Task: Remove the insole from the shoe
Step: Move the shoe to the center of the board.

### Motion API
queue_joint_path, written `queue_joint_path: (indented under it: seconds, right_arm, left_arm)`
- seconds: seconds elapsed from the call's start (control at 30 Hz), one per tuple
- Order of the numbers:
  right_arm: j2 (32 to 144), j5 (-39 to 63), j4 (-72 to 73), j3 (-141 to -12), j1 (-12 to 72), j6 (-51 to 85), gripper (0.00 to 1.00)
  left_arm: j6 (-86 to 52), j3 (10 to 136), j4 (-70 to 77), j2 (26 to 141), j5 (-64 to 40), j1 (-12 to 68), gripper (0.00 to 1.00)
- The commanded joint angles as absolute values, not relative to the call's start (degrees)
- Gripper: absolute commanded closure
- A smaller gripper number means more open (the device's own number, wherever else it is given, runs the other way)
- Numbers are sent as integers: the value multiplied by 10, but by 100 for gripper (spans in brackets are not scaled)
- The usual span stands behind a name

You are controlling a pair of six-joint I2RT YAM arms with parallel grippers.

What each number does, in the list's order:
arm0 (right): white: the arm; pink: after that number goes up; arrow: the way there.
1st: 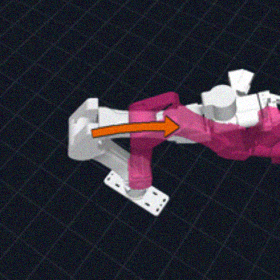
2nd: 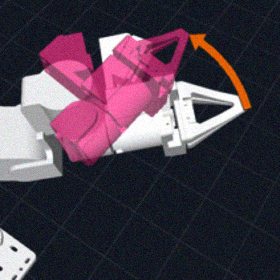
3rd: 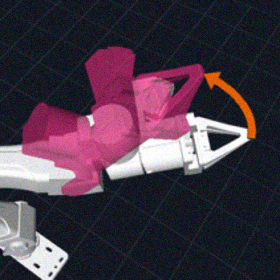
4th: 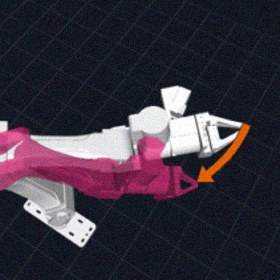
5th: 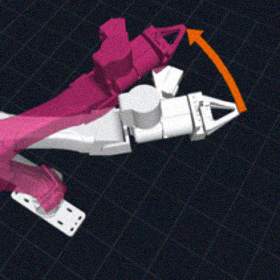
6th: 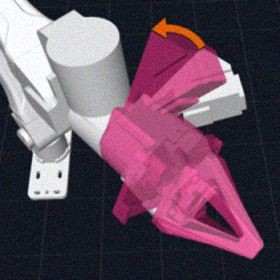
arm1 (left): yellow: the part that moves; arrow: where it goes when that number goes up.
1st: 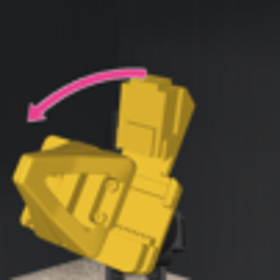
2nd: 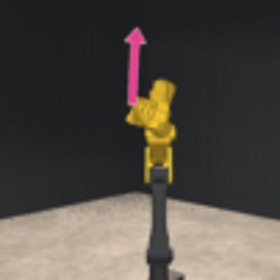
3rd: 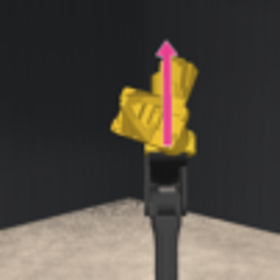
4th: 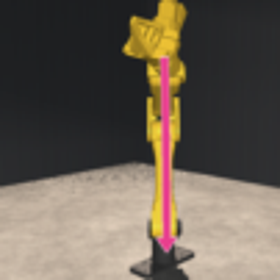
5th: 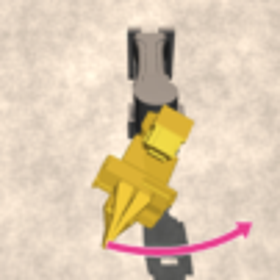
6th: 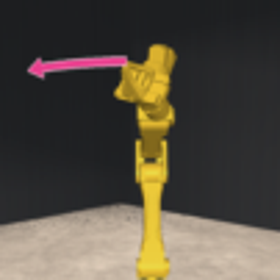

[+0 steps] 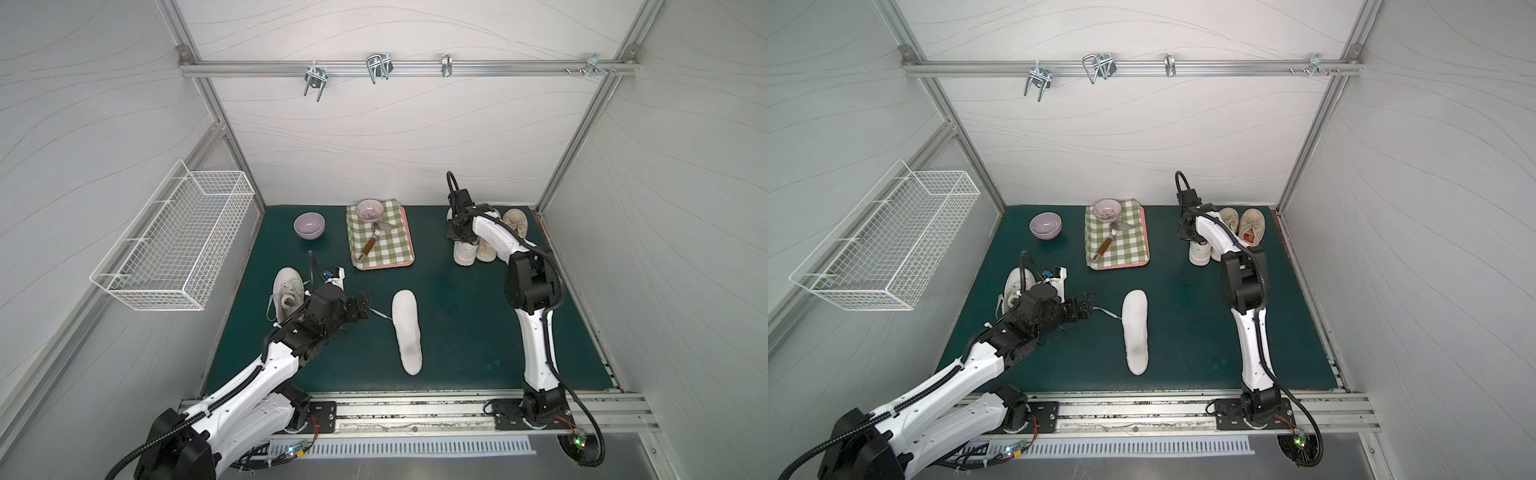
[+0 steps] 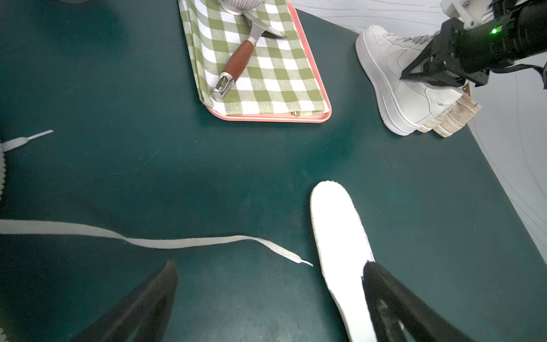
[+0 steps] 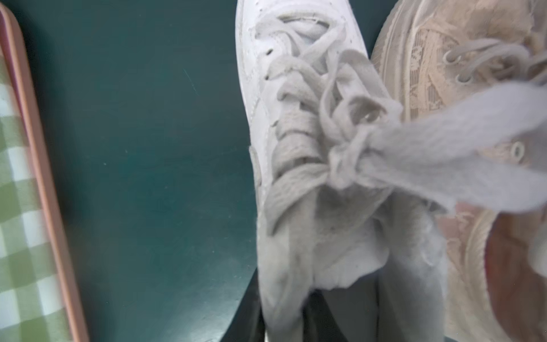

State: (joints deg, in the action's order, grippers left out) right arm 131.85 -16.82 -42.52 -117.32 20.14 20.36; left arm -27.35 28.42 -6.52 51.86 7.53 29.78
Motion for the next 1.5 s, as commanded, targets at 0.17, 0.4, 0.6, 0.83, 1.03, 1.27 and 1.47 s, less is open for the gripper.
queue_joint_path:
  seconds: [0.17, 0.4, 0.6, 0.83, 1.03, 1.27, 1.47]
  right_arm:
    - [1277, -167, -407, -1133, 210, 176, 100]
    - [1193, -191, -378, -1049, 254, 165, 100]
    - [1109, -205, -357, -936, 295, 166, 100]
    - [1005, -231, -357, -790, 351, 200, 100]
    - [940, -247, -366, -690, 410, 240, 100]
    - [902, -258, -382, -642, 463, 287, 100]
    - [878, -215, -384, -638, 471, 279, 70]
  left_arm:
    - [-258, 265, -26, 498, 98, 299, 1]
    - [-259, 266, -35, 498, 101, 299, 1]
    - [-265, 260, -35, 491, 104, 300, 1]
    - [-270, 259, -31, 499, 94, 299, 1]
    - [-284, 280, -37, 536, 84, 300, 1]
    - [-338, 312, -51, 589, 51, 303, 1]
    - [-350, 347, -56, 648, 57, 346, 2]
